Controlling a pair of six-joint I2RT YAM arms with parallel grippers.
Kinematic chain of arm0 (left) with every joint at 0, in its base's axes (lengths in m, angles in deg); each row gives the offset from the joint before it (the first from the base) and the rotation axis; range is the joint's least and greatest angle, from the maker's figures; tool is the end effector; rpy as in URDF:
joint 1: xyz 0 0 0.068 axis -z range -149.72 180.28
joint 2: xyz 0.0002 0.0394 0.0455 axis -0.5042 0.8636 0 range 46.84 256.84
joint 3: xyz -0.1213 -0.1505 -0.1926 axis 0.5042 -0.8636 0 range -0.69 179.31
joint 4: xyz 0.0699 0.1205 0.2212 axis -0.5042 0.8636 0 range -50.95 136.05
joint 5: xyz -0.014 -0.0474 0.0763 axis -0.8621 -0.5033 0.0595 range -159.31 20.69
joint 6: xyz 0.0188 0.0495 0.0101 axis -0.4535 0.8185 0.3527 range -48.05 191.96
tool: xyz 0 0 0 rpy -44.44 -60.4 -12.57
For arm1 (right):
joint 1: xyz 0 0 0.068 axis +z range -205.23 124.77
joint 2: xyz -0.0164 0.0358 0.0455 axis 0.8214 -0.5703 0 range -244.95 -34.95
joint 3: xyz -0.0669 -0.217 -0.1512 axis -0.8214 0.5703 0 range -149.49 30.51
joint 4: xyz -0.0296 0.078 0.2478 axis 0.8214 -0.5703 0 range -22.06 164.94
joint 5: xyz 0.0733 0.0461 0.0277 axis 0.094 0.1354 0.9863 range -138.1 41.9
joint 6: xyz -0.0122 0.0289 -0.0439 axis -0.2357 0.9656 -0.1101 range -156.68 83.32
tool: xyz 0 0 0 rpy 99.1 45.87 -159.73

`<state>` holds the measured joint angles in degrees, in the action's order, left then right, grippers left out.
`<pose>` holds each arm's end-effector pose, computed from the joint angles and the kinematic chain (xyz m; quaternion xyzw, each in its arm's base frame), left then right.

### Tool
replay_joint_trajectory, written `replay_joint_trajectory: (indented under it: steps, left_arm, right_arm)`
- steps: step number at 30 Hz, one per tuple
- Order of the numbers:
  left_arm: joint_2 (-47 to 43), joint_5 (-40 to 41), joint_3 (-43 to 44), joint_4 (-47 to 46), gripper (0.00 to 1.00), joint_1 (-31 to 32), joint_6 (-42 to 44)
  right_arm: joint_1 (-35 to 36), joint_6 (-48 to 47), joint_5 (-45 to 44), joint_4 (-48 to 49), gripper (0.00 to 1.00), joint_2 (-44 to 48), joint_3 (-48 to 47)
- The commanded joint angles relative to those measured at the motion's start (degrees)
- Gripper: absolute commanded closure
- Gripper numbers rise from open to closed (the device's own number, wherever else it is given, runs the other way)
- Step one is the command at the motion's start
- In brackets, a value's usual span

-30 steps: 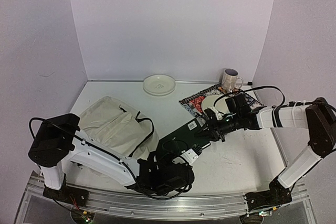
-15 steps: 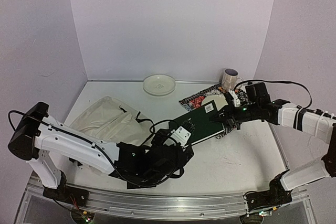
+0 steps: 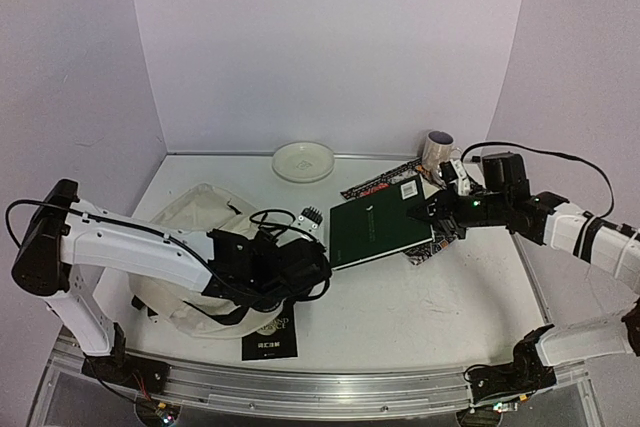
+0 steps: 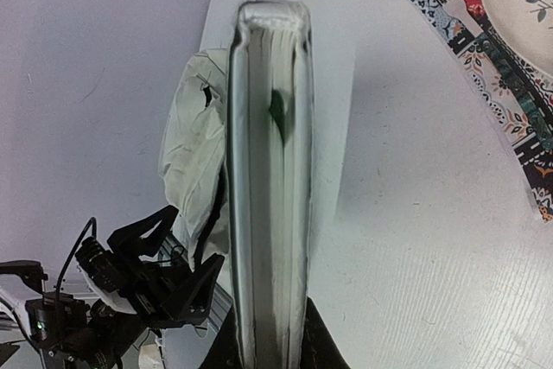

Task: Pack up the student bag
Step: Pick up the largest pocket of the bag from the student bag.

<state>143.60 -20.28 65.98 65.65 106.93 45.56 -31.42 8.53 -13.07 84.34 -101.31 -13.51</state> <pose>0.1062 -0.3310 0.2235 0.2625 0.8397 0.0431 0.4735 0.2335 0.1253 0.2945 -0.0456 0.7679 0.5305 0.3561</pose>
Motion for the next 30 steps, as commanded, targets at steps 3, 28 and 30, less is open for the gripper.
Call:
replay_joint_trajectory:
  steps: [3, 28, 30]
  left_arm:
    - [0.4, -1.6, 1.7, 5.1, 0.12, -3.0, -1.6]
    - [-7.2, 0.6, 11.7, 9.5, 1.00, -7.8, 4.7]
    - [-7.4, 0.6, 14.0, 9.5, 1.00, -8.6, 5.3]
  right_arm:
    - [0.2, 2.8, 2.5, 9.2, 1.00, 2.3, 0.5]
    - [8.7, 13.0, -0.3, 23.6, 1.00, -0.5, 1.4]
    - [9.5, 13.7, -0.3, 24.4, 1.00, -1.2, 1.4]
